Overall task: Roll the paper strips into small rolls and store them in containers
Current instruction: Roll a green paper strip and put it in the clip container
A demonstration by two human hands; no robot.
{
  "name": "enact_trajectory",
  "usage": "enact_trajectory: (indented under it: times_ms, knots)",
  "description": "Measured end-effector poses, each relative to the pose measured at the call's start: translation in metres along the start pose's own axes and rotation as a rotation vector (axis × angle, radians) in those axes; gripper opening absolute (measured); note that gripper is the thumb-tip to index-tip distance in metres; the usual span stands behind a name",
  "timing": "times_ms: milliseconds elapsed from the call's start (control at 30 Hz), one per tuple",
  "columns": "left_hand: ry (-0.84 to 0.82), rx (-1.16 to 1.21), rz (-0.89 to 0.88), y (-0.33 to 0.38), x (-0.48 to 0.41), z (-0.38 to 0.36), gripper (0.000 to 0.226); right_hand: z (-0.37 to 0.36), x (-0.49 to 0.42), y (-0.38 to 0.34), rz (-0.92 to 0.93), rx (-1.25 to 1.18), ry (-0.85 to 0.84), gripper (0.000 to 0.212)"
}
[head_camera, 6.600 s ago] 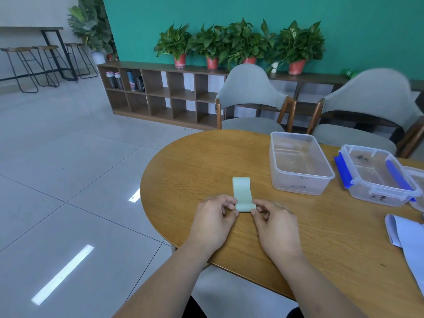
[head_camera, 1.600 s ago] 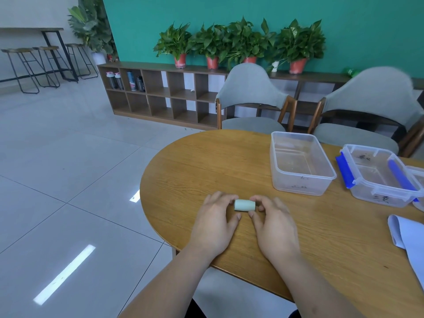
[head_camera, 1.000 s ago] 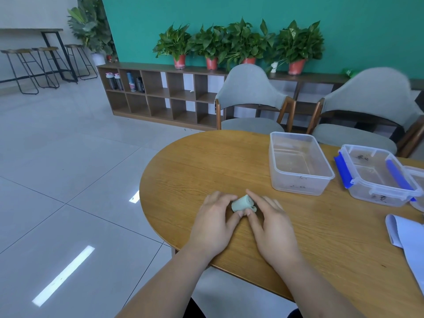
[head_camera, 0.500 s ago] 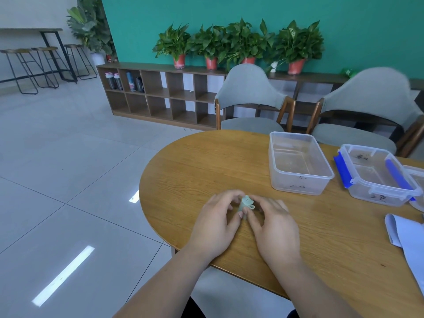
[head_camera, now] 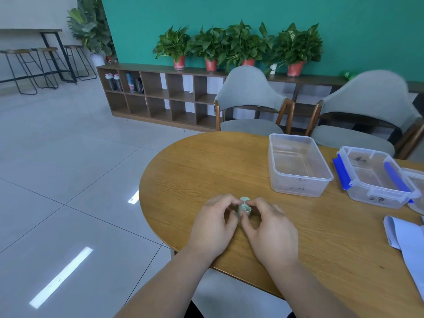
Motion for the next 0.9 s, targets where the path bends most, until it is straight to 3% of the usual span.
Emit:
enact_trajectory:
  times_ms: [367,600,800,900]
  knots:
    - [0.015,-0.244,-0.023,0.017,0.005,0.001,0.017,-0.007,-0.002,0.002,0.051,-0.018,-0.068,0.013]
    - [-0.036,0.296,0.236,0.021,-0.016,0.007,0.020,0.015,-0.005,0.012,0.027,-0.213,-0.062,0.030]
    - [-0.215,0.811,0.505,0.042,-0.030,-0.005,0.043,0.061,-0.009,0.017,0.060,-0.285,-0.048,0.044]
    - [-0.270,0.881,0.536,0.063,-0.035,-0.007,0.043,0.082,-0.004,0.021,0.087,-0.283,-0.077,0.046]
Point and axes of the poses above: each hand's wrist, its own x-axis away from the middle knuckle, its own z-axis out of the back of the hand, y = z × x, the point moved 6 cm from there along -x, towards the middle knuckle, and after that the axes turned 14 degrees about -y, right-handed, at the moved point
